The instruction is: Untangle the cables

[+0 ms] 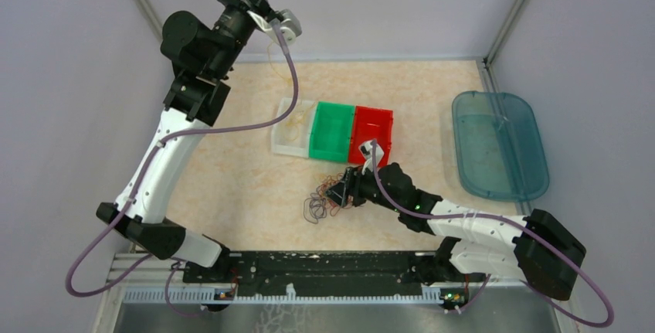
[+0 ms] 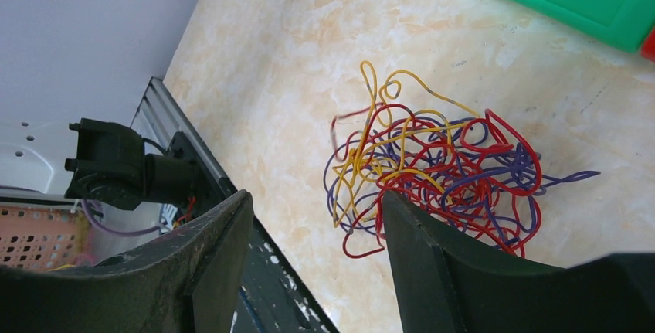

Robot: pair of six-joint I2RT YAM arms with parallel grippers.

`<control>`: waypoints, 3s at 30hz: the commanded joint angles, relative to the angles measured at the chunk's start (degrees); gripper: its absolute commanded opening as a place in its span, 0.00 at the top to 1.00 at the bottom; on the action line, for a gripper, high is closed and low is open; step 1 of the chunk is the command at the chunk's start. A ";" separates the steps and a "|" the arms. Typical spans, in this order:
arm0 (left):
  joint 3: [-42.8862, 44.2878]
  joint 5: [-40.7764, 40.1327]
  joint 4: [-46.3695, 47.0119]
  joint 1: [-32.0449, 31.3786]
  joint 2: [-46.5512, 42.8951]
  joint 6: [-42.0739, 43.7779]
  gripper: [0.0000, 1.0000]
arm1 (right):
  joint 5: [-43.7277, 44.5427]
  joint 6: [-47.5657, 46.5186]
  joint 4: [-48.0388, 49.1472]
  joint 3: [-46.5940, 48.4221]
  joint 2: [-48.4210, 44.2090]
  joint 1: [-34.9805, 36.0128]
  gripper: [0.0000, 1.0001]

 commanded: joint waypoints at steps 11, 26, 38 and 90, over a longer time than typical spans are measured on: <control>-6.28 2.61 7.43 1.31 0.92 -2.55 1.00 | 0.72 1.08 3.44 -0.91 -1.72 0.48 0.37; -17.43 2.79 6.26 2.41 -0.39 -13.29 1.00 | 0.93 1.17 3.44 -0.73 -2.54 0.47 0.37; -30.18 3.19 6.95 4.99 -0.65 -10.00 1.00 | 0.82 1.30 2.20 -0.59 -4.29 -0.33 0.37; -37.41 5.38 -2.22 4.26 21.10 -18.70 1.00 | -0.44 2.23 -4.27 -0.48 -12.70 -6.20 0.37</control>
